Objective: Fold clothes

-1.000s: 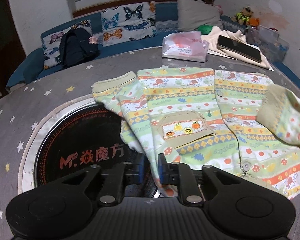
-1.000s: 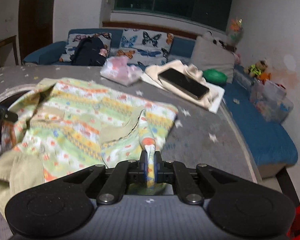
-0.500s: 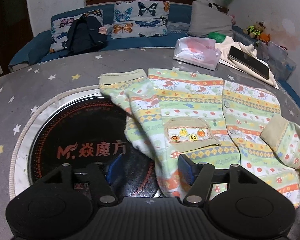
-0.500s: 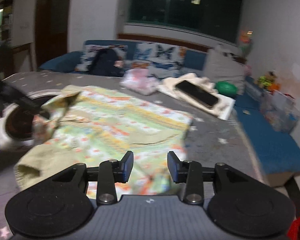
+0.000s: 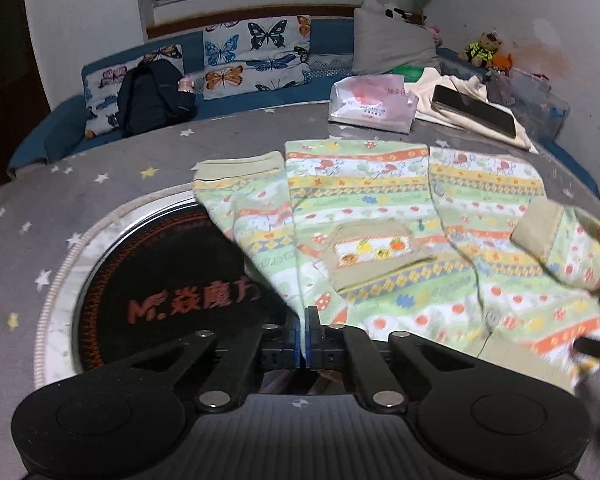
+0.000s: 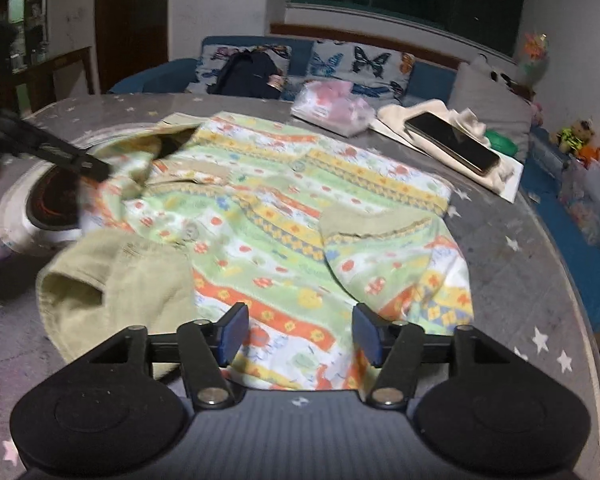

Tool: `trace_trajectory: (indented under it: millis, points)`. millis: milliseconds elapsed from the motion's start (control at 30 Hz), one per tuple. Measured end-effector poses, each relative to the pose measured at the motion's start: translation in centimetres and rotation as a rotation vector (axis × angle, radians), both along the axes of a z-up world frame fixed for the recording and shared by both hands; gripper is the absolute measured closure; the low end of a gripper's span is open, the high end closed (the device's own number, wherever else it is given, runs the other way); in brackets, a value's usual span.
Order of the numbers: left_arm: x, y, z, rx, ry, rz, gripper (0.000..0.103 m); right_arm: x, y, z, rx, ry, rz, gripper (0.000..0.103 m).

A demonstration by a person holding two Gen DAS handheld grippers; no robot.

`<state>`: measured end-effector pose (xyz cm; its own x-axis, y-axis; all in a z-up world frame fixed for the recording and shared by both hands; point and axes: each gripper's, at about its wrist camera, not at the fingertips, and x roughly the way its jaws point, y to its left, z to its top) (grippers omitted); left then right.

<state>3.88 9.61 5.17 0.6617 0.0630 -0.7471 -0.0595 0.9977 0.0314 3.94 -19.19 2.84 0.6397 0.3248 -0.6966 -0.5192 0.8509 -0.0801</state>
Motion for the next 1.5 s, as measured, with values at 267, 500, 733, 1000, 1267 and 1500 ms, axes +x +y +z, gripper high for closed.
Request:
trace_trajectory:
  millis: [267, 500, 733, 1000, 1267, 1500]
  points:
    - [-3.6, 1.2, -0.4, 0.027, 0.013, -0.037, 0.101, 0.8, -2.1, -0.3, 0.007, 0.011, -0.121, 0.041]
    - [-6.7, 1.8, -0.6, 0.015, 0.019, -0.056, 0.101, 0.8, -2.9, -0.3, -0.026, -0.018, -0.193, 0.04]
    - [-9.6, 2.5, -0.9, -0.001, 0.031, -0.055, 0.101, 0.7, -4.3, -0.3, 0.01, 0.0, -0.265, 0.04]
    - [-12.1, 3.6, -1.1, -0.005, 0.043, -0.047, 0.101, 0.4, -6.1, 0.3, 0.058, 0.001, -0.353, 0.035]
    - [-13.8, 4.6, -1.5, -0.006, 0.059, -0.025, 0.101, -0.2, -7.3, 0.7, 0.049, -0.012, -0.389, 0.03]
    - [-14.6, 5.0, -1.4, -0.013, 0.075, -0.018, 0.101, -1.7, -4.7, 2.3, 0.064, -0.056, -0.251, 0.029]
